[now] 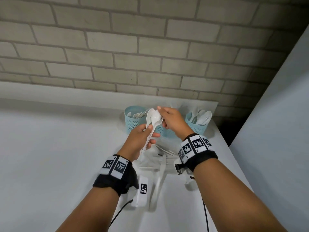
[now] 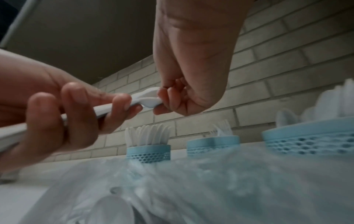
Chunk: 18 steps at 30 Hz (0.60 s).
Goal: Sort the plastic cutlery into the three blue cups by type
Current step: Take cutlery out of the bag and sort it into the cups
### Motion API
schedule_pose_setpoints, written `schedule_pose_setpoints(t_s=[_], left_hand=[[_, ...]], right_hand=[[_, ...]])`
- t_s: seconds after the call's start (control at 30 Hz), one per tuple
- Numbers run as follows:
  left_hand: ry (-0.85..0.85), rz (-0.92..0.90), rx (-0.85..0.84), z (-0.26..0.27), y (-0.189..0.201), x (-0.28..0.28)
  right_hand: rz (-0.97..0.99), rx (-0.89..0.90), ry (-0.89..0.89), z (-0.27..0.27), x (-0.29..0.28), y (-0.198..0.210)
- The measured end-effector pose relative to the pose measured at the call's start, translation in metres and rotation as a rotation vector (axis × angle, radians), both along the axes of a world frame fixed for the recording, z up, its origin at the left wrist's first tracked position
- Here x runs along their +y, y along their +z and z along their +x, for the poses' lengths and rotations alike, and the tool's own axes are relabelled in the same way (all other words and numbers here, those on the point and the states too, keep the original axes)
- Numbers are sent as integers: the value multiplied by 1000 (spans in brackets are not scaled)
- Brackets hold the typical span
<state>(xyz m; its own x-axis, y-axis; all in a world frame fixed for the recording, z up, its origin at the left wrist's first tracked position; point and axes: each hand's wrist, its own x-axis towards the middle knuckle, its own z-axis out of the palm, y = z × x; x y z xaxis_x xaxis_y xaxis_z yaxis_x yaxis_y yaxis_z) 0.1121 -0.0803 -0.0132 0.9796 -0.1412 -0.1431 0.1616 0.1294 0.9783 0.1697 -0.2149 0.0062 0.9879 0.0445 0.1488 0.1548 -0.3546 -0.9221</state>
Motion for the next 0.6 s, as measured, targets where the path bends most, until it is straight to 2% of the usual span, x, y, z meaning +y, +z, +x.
schedule_pose_setpoints(t_s=[0.07, 0.17, 0.27, 0.37, 0.5, 0.6], left_hand=[[-47, 9, 7, 0, -1, -11], [-84, 12, 22, 1, -4, -23], [-93, 8, 39, 4, -6, -28], [-75, -28, 82, 8, -7, -28], [-16, -63, 129, 12, -9, -19], [0, -19, 104, 10, -9, -14]], right_hand=[[59, 75, -39, -2, -15, 0], [197, 282, 35, -10, -36, 2], [198, 365, 61, -12, -49, 1], [203, 258, -170, -1, -56, 4], [319, -75, -577, 14, -63, 24], [242, -287, -671, 23, -59, 28]])
